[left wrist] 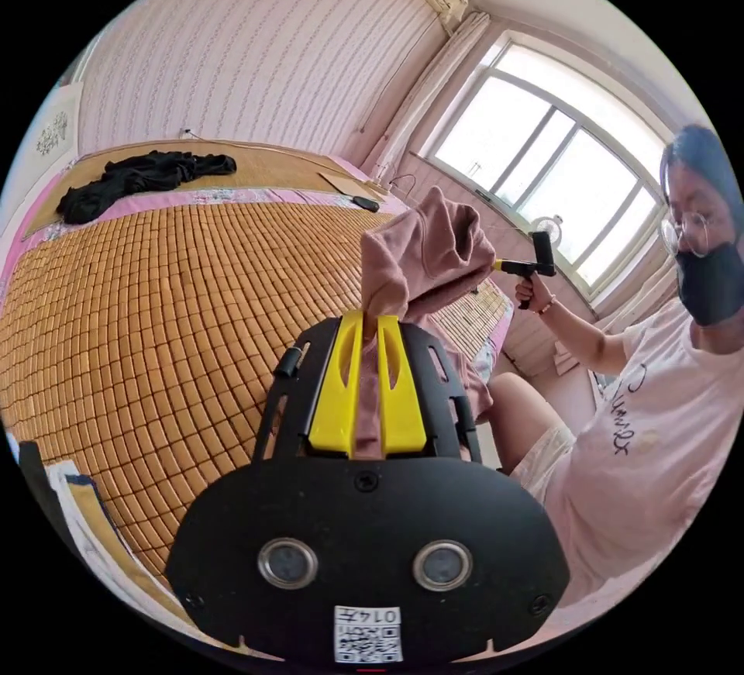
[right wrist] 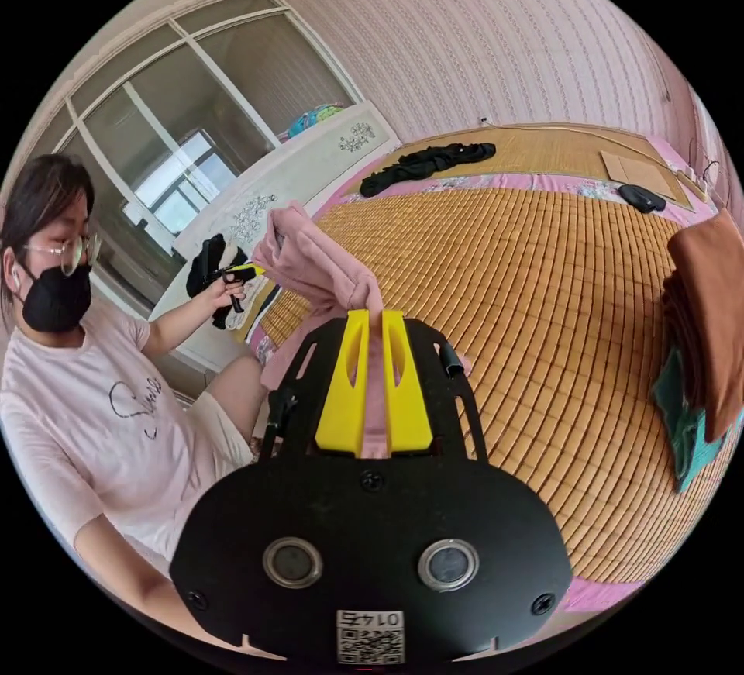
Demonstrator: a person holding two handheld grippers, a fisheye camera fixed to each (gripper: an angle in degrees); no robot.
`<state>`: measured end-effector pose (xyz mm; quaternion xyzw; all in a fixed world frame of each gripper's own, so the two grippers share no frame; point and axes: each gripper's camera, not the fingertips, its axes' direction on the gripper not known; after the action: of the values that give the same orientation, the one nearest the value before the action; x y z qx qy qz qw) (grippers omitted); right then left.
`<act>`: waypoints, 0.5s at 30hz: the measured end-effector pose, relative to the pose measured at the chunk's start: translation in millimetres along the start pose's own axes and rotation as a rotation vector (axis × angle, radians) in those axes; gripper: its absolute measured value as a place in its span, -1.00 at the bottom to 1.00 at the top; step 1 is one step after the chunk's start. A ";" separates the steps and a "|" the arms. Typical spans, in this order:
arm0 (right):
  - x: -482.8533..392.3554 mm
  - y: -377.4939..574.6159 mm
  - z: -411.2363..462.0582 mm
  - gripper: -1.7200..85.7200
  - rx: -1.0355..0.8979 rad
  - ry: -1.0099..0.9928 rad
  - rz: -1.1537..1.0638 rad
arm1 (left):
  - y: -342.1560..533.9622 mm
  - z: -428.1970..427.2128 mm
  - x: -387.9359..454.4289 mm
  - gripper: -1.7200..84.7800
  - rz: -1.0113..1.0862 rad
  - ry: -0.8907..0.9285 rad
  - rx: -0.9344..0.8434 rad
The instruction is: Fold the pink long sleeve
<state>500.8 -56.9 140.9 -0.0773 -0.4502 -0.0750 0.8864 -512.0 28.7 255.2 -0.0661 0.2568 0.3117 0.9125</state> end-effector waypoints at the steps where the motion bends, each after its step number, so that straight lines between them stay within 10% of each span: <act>1: -11.0 33.5 16.1 -0.87 -0.073 0.003 0.038 | 18.0 3.4 6.3 -0.87 -0.015 -0.022 -0.038; 5: -22.0 135.7 86.8 -0.83 -0.392 0.110 0.279 | 125.3 17.9 33.4 -0.85 -0.228 -0.185 -0.196; 15: -109.8 189.9 121.9 -0.92 -0.224 0.132 0.351 | 174.0 -22.4 175.4 -0.98 -0.068 -0.263 -0.022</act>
<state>379.3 160.4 109.9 -0.2474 -0.3598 0.0262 0.8993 -508.3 254.9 153.4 -0.0432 0.1292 0.2892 0.9475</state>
